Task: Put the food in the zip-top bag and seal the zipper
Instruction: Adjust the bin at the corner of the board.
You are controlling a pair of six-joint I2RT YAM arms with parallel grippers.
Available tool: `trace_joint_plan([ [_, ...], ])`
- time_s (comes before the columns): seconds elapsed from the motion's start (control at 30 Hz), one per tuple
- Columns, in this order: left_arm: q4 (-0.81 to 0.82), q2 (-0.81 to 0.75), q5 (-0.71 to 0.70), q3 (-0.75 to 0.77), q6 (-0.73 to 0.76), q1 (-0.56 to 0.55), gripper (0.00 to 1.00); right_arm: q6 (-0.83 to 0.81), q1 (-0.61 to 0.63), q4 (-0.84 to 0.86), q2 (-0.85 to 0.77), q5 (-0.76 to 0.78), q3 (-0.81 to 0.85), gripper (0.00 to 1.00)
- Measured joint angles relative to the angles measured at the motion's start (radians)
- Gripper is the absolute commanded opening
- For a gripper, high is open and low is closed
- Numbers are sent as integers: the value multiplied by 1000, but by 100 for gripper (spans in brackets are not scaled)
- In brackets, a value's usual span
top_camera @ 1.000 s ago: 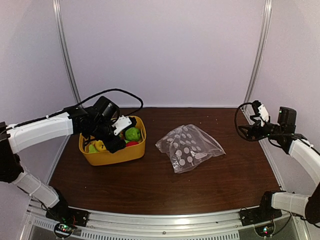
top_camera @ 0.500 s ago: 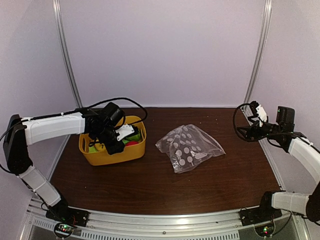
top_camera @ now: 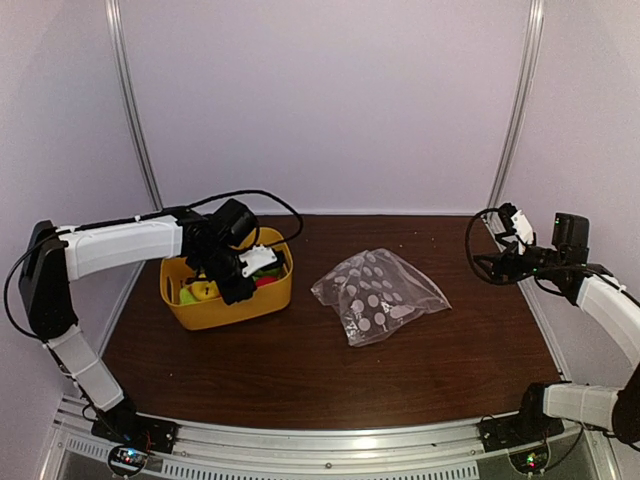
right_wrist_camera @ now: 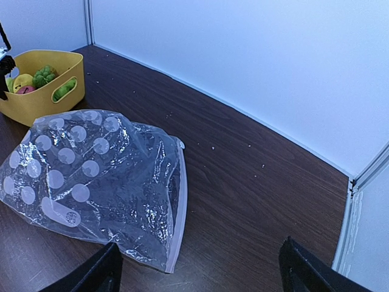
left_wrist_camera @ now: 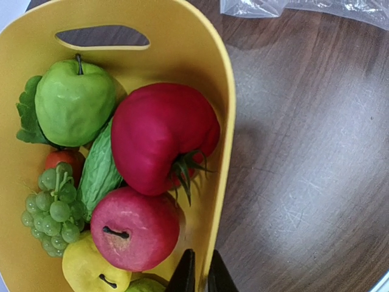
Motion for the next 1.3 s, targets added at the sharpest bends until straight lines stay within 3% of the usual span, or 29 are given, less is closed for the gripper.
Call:
trace_joint_plan([
  [0.13,-19,26,17,42,-14,0,0,0,0,0,0,0,0,90],
  [0.43,-45,224,35,288,-155,2,0,0,5,0,0,2,0,90],
  [0.8,-114,542,42,756,-586,2,0,46,6,8,93,0,0,87],
  [0.9,-101,577,87,788,-697,3,23,69,6,7,126,-6,2,86],
  [1.0,-83,604,150,822,-749,4,36,89,6,6,163,-16,20,85],
  [1.13,-101,607,175,928,-679,4,54,106,6,-6,190,-21,48,83],
  [1.23,-103,542,121,934,-581,11,59,114,6,-14,197,-24,65,83],
  [1.3,-101,463,71,886,-525,34,76,117,6,-15,203,-25,70,83],
])
